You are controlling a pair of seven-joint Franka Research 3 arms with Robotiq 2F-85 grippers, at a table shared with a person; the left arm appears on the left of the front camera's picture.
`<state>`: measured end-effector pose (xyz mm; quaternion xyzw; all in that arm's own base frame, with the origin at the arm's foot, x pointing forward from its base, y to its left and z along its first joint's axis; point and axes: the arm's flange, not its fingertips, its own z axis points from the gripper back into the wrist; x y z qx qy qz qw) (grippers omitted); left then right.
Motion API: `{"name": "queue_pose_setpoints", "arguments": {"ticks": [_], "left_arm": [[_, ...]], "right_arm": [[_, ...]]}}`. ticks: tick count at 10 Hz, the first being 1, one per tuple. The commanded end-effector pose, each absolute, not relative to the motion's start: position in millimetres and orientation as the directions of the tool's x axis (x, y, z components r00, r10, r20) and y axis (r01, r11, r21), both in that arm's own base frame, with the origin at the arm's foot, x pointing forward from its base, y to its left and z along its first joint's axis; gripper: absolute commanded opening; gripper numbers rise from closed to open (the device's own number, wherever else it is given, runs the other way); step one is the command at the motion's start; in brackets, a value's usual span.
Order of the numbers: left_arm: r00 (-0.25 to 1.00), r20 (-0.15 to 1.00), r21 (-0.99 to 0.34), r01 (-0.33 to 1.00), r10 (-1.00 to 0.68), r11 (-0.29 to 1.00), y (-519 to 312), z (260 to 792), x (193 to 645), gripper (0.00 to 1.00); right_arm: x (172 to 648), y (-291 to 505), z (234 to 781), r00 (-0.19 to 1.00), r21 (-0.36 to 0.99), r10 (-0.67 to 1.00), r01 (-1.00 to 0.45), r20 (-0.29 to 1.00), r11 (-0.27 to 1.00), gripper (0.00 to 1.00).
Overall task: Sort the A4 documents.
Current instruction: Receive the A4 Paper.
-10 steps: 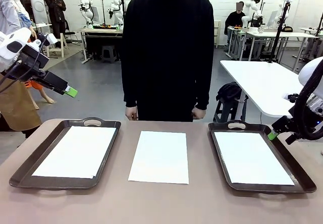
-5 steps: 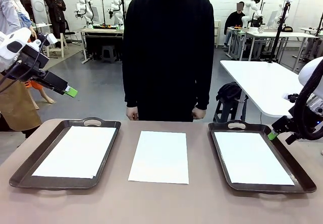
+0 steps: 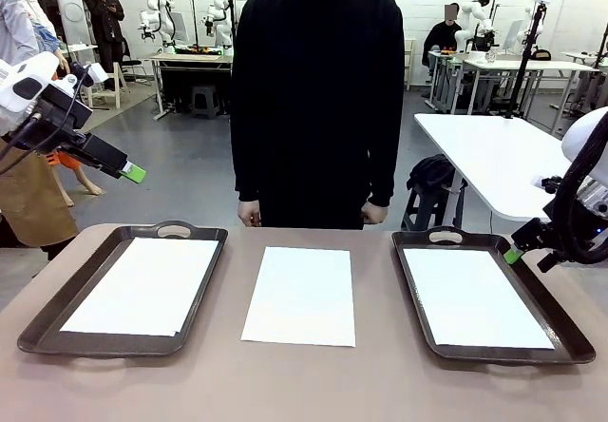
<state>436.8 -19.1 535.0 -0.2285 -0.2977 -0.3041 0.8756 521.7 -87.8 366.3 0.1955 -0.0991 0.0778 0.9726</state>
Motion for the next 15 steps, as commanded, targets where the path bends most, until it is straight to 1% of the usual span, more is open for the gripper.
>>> {"name": "queue_pose_setpoints", "arguments": {"ticks": [1, 2, 4, 6, 7, 9, 11, 13, 15], "left_arm": [[0.633, 0.664, -0.223, 0.676, -0.398, 0.702, -18.3, 535.7, 435.9, 0.90], [0.633, 0.664, -0.223, 0.676, -0.398, 0.702, -18.3, 535.7, 435.9, 0.90], [0.633, 0.664, -0.223, 0.676, -0.398, 0.702, -18.3, 535.7, 435.9, 0.90], [0.633, 0.664, -0.223, 0.676, -0.398, 0.702, -18.3, 535.7, 435.9, 0.90], [0.633, 0.664, -0.223, 0.676, -0.398, 0.702, -18.3, 535.7, 435.9, 0.90], [0.633, 0.664, -0.223, 0.676, -0.398, 0.702, -18.3, 535.7, 435.9, 0.90], [0.633, 0.664, -0.223, 0.676, -0.398, 0.702, -18.3, 535.7, 435.9, 0.90], [0.633, 0.664, -0.223, 0.676, -0.398, 0.702, -18.3, 535.7, 435.9, 0.90], [0.633, 0.664, -0.223, 0.676, -0.398, 0.702, -18.3, 535.7, 435.9, 0.90]], "right_arm": [[502.5, -99.5, 384.7, 0.942, 0.335, 0.138, -0.242, 0.305, 0.910, 1.00], [494.8, -86.8, 410.3, 0.884, 0.273, 0.234, -0.360, 0.404, 0.892, 1.00], [501.5, -41.6, 460.8, 0.734, 0.220, 0.405, -0.592, 0.545, 0.776, 1.00], [518.5, 4.0, 500.3, 0.585, 0.250, 0.520, -0.778, 0.623, 0.576, 1.00], [525.3, 25.4, 512.9, 0.528, 0.261, 0.554, -0.832, 0.643, 0.489, 1.00], [530.8, 63.1, 536.1, 0.419, 0.238, 0.608, -0.903, 0.674, 0.359, 1.00], [532.4, 87.4, 549.7, 0.356, 0.220, 0.654, -0.933, 0.667, 0.284, 1.00], [526.3, 97.1, 550.1, 0.336, 0.235, 0.689, -0.942, 0.642, 0.240, 1.00], [517.4, 95.1, 549.2, 0.332, 0.243, 0.716, -0.943, 0.614, 0.229, 1.00]]}}
